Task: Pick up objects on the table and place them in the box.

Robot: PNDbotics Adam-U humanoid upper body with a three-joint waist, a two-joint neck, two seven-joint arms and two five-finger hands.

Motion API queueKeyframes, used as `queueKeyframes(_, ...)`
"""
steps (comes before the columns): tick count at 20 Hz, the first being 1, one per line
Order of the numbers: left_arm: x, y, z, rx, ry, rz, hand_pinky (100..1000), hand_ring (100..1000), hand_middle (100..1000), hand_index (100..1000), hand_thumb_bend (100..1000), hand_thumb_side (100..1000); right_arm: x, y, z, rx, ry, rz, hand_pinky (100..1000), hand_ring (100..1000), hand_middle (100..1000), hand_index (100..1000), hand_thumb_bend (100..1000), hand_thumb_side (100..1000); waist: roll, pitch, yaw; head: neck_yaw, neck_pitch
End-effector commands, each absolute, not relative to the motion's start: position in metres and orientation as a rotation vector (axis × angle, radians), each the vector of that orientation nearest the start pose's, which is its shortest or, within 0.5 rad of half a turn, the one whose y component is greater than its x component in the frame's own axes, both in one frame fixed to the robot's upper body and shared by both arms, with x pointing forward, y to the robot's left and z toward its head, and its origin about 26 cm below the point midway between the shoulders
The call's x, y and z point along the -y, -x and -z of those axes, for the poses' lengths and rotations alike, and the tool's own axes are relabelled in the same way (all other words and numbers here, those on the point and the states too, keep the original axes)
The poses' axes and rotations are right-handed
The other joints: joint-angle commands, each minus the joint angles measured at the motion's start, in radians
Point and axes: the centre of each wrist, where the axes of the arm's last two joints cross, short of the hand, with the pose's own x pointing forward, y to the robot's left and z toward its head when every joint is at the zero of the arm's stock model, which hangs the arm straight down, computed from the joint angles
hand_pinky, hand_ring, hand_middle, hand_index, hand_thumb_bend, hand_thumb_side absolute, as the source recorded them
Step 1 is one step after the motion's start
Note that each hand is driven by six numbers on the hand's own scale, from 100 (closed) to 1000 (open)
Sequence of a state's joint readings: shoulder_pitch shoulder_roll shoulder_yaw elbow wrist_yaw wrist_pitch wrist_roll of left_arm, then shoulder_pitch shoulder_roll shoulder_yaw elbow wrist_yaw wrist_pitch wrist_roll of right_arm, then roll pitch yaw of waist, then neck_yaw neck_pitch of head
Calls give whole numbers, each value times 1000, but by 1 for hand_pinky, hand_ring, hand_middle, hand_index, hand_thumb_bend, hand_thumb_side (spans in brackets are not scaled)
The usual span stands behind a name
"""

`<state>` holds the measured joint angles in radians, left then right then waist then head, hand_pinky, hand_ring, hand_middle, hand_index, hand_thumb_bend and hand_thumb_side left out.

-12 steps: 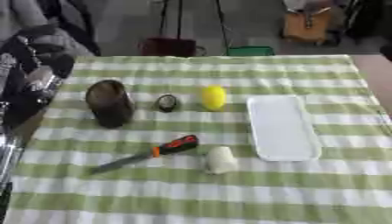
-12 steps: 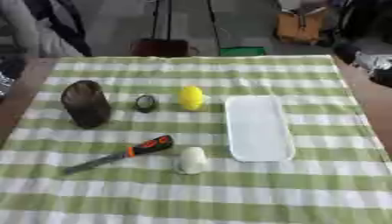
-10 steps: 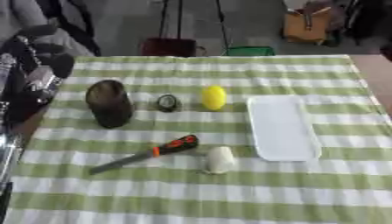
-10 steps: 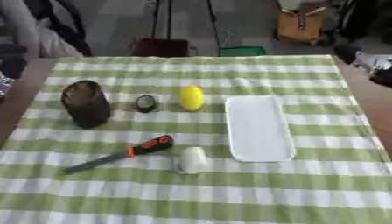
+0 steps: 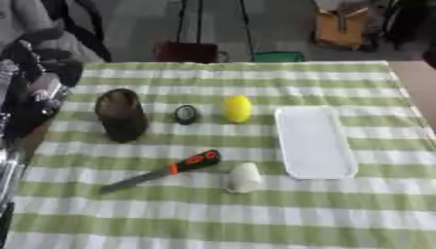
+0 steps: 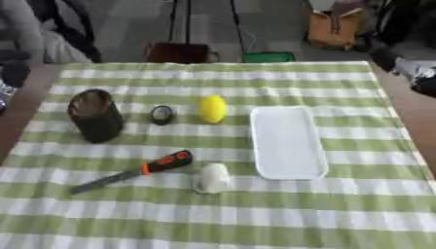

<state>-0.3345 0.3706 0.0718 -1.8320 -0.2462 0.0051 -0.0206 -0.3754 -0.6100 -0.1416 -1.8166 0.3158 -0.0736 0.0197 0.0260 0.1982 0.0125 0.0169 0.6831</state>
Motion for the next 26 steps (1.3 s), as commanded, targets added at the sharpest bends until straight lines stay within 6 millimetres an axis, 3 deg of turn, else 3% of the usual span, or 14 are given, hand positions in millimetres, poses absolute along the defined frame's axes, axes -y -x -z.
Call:
queueKeyframes(1, -308, -330, -198, 2073, -660, 529, 696, 750, 833, 876, 639, 666, 351, -319, -248, 2165, 902, -705, 543, 603, 691, 850, 715, 534, 0, -20, -2, 4, -3)
queueKeyframes(4, -315, -336, -199, 2012, -746, 575, 711, 758, 838, 887, 643, 662, 351, -319, -248, 2163, 899, -709, 543, 602, 690, 850, 714, 536, 3, -22, -3, 5, -3)
queueKeyframes(8, -333, -360, -189, 1749, -915, 787, 739, 783, 852, 916, 669, 633, 351, -320, -246, 2155, 889, -719, 543, 602, 690, 850, 718, 535, 7, -29, -8, 7, -2)
queueKeyframes(11, -334, -379, -185, 1614, -983, 900, 741, 793, 859, 926, 701, 664, 350, -321, -245, 2152, 879, -725, 542, 601, 689, 850, 715, 534, 6, -33, -13, 10, -2)
queueKeyframes(16, -325, -402, -174, 1528, -1022, 962, 739, 793, 859, 925, 715, 669, 349, -321, -244, 2151, 869, -732, 542, 601, 689, 850, 715, 533, 3, -35, -18, 12, 1)
queueKeyframes(26, -286, -447, -140, 1399, -1130, 1104, 776, 816, 863, 924, 810, 711, 346, -323, -244, 2158, 847, -752, 541, 598, 686, 850, 716, 530, 4, -27, -41, 26, 10)
